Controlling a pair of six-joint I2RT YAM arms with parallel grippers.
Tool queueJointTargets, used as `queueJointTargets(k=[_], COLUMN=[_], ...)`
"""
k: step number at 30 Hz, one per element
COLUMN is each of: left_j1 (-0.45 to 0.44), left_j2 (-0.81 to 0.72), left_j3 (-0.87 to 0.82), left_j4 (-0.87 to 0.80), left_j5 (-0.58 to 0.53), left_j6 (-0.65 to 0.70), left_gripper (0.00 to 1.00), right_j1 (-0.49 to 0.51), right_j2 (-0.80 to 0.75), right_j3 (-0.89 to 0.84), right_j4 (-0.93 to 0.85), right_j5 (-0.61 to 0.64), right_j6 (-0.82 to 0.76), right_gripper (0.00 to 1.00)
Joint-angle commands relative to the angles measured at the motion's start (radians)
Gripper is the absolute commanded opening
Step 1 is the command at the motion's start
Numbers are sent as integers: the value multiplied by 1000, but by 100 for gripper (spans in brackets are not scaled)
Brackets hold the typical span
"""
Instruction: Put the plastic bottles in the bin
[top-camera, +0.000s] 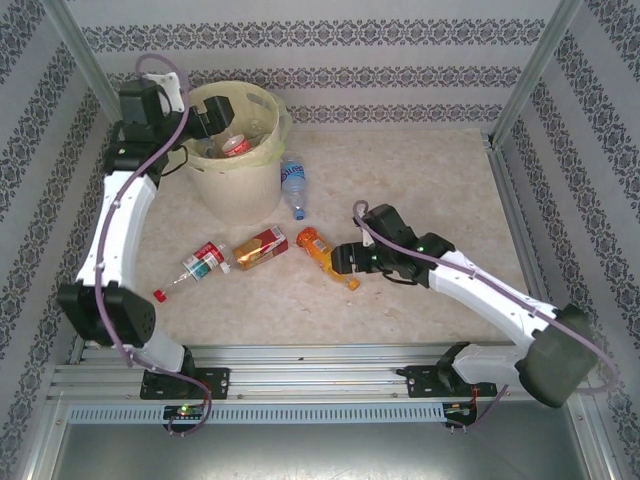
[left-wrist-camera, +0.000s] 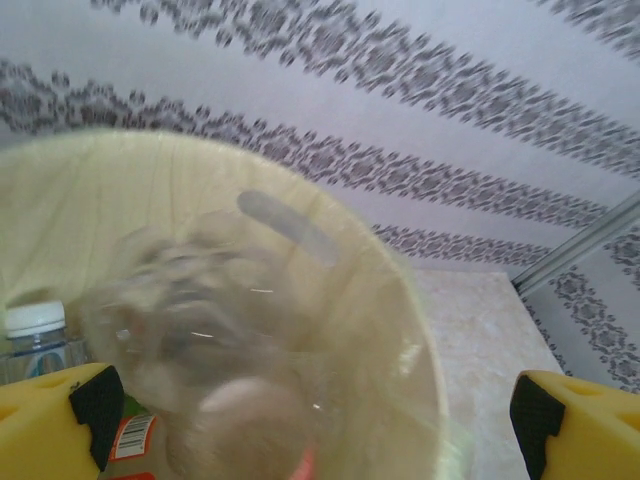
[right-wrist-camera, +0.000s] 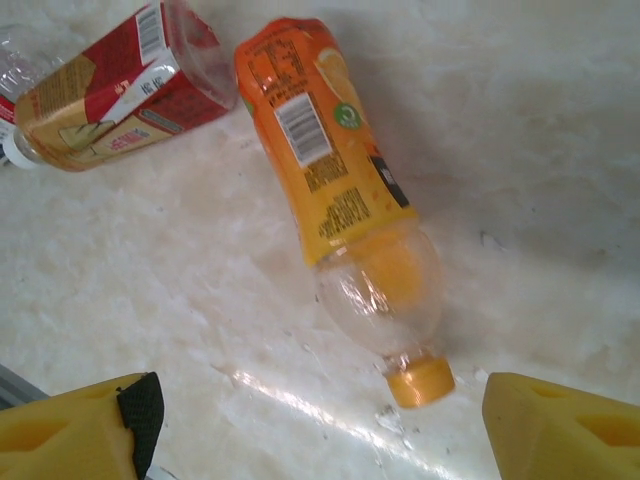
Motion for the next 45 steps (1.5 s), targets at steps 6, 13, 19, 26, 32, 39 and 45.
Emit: queueJointTargets(k=[6, 13, 19, 26, 32, 39, 45], left_j1=[-22, -119, -242, -302, -313, -324, -342], left_j2=[-275, -488, -618, -689, -729, -727, -727], left_j3=[-184, -453, -675, -873, -954, -978, -989], left_j4=[5, -15, -33, 19, 57, 98, 112], left_j5=[79, 123, 86, 110, 108, 100, 81], left_j6=[46, -4, -52, -173, -228, -257, -268], left_gripper=[100, 100, 100, 100, 100, 100, 100], right_j1=[-40, -76, -92, -92, -95, -97, -99], right_j2=[210, 423, 595, 738, 836, 922, 976], right_j3=[174, 348, 479, 568, 620, 692, 745], right_j4=[129, 165, 197, 237, 248, 232, 212], right_j5=[-87, -140, -164, -166, -146, -145, -135], right_j6=[38, 58, 72, 116, 145, 157, 167], right_gripper=[77, 72, 68, 66, 67, 67, 66])
